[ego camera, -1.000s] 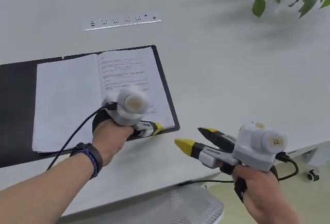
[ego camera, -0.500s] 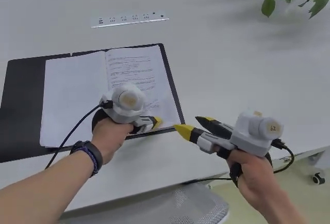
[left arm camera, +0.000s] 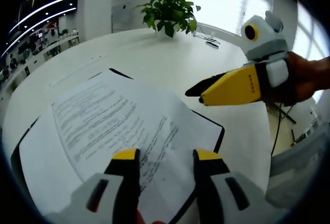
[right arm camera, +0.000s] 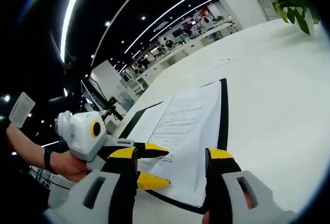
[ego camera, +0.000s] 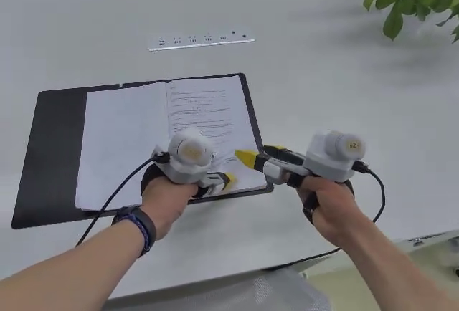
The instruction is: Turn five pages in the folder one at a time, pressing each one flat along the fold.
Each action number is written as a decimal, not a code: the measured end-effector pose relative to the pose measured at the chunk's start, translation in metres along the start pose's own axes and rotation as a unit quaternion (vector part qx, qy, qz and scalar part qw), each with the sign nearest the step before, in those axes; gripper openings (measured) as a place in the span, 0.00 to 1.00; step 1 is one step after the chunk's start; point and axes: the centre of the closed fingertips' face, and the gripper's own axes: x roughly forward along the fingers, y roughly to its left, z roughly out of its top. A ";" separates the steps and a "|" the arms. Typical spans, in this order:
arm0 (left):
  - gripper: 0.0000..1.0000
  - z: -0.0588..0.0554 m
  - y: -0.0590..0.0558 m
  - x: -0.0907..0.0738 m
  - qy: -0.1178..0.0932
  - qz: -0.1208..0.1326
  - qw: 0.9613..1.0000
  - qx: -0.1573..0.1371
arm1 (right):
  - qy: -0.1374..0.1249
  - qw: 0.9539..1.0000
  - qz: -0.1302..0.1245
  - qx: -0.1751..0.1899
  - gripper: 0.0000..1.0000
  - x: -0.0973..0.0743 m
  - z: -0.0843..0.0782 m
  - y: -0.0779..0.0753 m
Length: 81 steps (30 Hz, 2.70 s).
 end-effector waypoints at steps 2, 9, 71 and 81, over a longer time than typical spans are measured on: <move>0.41 0.000 0.000 -0.001 -0.001 0.001 1.000 -0.002 | 0.009 1.000 0.000 0.003 0.51 0.006 -0.003 -0.003; 0.38 -0.001 0.001 -0.003 -0.009 0.003 1.000 -0.015 | 0.013 1.000 0.006 0.016 0.50 0.010 -0.006 -0.005; 0.63 0.003 0.037 -0.177 -0.088 0.089 0.989 -0.072 | -0.030 0.999 0.020 0.038 0.00 0.003 0.012 0.050; 0.64 -0.002 0.044 -0.201 -0.102 0.103 0.986 -0.082 | -0.017 0.999 0.032 0.033 0.00 0.022 0.007 0.073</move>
